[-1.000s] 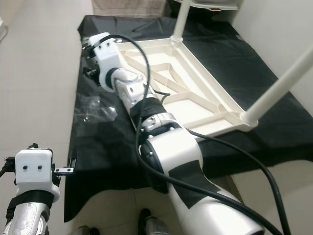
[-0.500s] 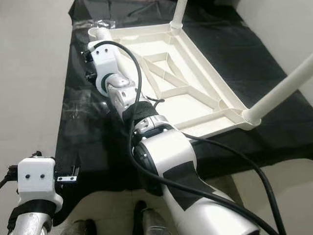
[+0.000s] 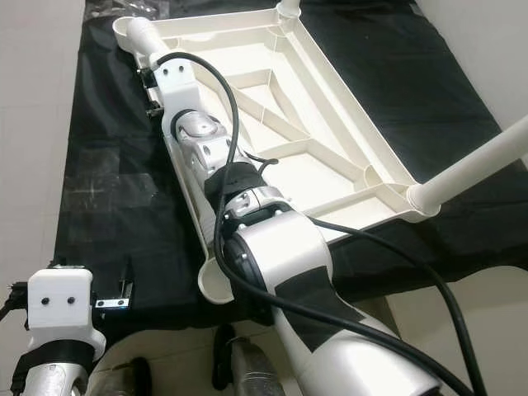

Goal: Building children table

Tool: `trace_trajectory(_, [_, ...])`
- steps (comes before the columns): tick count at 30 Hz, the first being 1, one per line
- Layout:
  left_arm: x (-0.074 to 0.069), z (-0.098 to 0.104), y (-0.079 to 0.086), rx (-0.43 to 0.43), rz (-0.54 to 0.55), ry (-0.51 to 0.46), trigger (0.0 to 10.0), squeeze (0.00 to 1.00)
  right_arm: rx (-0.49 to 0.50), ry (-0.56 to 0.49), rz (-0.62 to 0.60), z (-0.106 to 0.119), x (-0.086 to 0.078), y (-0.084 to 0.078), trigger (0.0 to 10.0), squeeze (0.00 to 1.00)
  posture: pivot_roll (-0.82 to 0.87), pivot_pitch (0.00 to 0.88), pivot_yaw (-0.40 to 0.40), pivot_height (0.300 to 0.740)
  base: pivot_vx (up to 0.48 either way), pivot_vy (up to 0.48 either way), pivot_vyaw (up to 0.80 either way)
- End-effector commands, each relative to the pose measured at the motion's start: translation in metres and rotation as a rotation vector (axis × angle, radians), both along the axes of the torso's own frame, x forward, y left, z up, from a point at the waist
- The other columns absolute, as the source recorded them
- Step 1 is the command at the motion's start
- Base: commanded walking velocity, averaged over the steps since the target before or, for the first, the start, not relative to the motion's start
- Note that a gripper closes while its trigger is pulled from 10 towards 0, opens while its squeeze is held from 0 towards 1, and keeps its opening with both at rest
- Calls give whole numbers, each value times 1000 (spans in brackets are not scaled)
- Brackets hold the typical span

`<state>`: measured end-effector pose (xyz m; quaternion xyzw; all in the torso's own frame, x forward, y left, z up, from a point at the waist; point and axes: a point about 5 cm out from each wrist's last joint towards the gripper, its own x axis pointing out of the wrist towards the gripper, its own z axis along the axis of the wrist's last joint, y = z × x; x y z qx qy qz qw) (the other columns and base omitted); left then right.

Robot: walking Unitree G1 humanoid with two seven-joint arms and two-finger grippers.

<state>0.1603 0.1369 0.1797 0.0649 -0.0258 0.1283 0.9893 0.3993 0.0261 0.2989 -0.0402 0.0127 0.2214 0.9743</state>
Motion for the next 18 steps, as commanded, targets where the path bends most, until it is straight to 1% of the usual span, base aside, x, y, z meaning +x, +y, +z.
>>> trace_trajectory(1, [-5,-1,-20,-99,-35,27,10000,0,15,60,13,-8,-3,6,10000,0,-11,368,-180,740,0,0,0])
trace_trajectory(2, [-5,0,-20,-99,-33,26,10000,0,29,82,16,-9,-4,8,10000,0,-13,364,-182,740,0,0,0])
trace_trajectory(6, [-5,1,-20,-98,-30,24,10000,0,48,92,13,-9,-4,8,10000,0,-12,363,-182,740,0,0,0])
trace_trajectory(7, [-4,2,-19,-96,-29,23,10000,0,75,93,4,-7,-4,8,10000,0,-10,360,-183,740,0,0,0])
trace_trajectory(10, [-2,2,-19,-93,-25,22,10000,0,116,76,-2,2,-4,10,10000,0,-9,356,-181,740,0,0,0])
trace_trajectory(12, [-2,2,-19,-93,-25,22,10000,0,116,76,-2,2,-4,10,10000,0,-9,356,-181,740,0,0,0])
trace_trajectory(15, [-1,0,-18,-91,-24,23,10000,0,159,35,1,13,-4,10,10000,0,-9,349,-181,740,0,0,0])
trace_trajectory(16, [-1,0,-18,-90,-23,24,10000,0,182,29,14,18,-5,12,10000,0,-10,347,-180,740,0,0,0])
trace_trajectory(17, [-1,0,-18,-90,-23,24,10000,0,182,29,14,18,-5,12,10000,0,-10,347,-180,740,0,0,0])
trace_trajectory(18, [-1,-1,-18,-89,-23,26,10000,0,207,26,50,23,-8,17,10000,0,-10,348,-179,740,0,0,0])
